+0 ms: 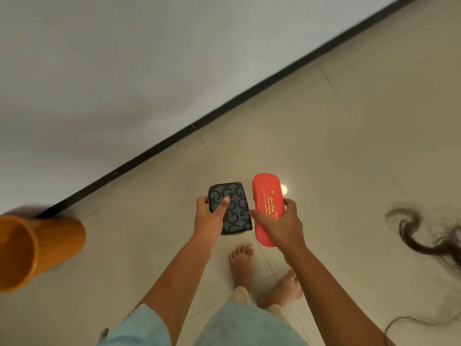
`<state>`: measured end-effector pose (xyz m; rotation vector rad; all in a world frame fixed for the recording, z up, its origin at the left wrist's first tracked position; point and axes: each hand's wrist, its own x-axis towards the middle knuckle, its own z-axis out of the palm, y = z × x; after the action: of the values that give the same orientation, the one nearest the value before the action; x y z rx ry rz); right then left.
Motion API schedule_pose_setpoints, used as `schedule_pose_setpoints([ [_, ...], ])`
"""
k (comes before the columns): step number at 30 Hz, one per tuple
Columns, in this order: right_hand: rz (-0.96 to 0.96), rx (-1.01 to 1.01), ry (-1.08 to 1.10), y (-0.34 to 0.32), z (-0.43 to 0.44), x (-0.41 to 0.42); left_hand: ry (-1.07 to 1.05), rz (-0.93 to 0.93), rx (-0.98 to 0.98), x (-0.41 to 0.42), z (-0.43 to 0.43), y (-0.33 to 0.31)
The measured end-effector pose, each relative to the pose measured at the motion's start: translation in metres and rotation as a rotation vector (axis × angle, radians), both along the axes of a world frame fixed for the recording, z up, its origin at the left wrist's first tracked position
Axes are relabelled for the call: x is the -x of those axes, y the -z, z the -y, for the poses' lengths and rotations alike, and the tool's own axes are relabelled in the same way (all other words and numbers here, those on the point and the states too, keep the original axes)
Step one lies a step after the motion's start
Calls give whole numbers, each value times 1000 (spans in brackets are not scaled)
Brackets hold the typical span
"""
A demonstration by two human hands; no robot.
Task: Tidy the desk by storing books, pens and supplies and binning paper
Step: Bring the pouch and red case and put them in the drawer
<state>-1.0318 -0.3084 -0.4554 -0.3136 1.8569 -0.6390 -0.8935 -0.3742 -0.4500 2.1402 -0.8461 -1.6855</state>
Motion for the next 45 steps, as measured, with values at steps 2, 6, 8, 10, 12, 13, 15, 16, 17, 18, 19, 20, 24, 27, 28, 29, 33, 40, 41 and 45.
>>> schedule_pose_setpoints([
  [2, 52, 57, -25, -48, 10, -15, -142, -99, 8, -18, -5, -48],
  [6, 154, 150, -61, -129, 21, -51, -373, -228, 91, -58, -22, -128],
  [8, 211, 190, -105, -159, 18, -67, -473, -309, 123, -76, -36, -158],
  [10, 284, 235, -181, -186, 6, -77, -529, -370, 158, -90, -55, -184],
  [12, 357, 251, -254, -210, -13, -81, -561, -382, 182, -98, -82, -209],
  [13, 392, 247, -273, -221, -25, -81, -576, -393, 187, -100, -98, -221],
  [15, 474, 237, -276, -242, -50, -82, -622, -429, 187, -99, -136, -243],
  [16, 508, 244, -272, -253, -62, -84, -646, -455, 187, -96, -156, -253],
  [17, 528, 258, -270, -263, -73, -87, -670, -486, 195, -94, -176, -262],
  [18, 533, 269, -277, -274, -83, -92, -700, -516, 215, -92, -195, -270],
  [19, 530, 275, -304, -283, -91, -99, -736, -536, 242, -92, -211, -278],
  [20, 522, 277, -343, -293, -99, -106, -781, -544, 265, -93, -226, -287],
  [24, 486, 271, -538, -332, -122, -150, -936, -546, 357, -120, -275, -323],
  [27, 470, 279, -716, -361, -137, -198, -1014, -513, 434, -157, -311, -349],
  [28, 469, 281, -763, -368, -142, -213, -1041, -504, 455, -168, -321, -357],
  [29, 476, 281, -822, -378, -151, -234, -1080, -492, 487, -184, -337, -366],
  [33, 527, 307, -996, -405, -209, -313, -1166, -370, 645, -246, -402, -394],
  [40, 767, 309, -1131, -425, -342, -406, -1283, -84, 761, -326, -538, -427],
  [41, 784, 299, -1156, -430, -358, -417, -1302, -74, 784, -334, -556, -434],
  [45, 728, 328, -1205, -446, -406, -463, -1327, 6, 873, -363, -609, -458],
])
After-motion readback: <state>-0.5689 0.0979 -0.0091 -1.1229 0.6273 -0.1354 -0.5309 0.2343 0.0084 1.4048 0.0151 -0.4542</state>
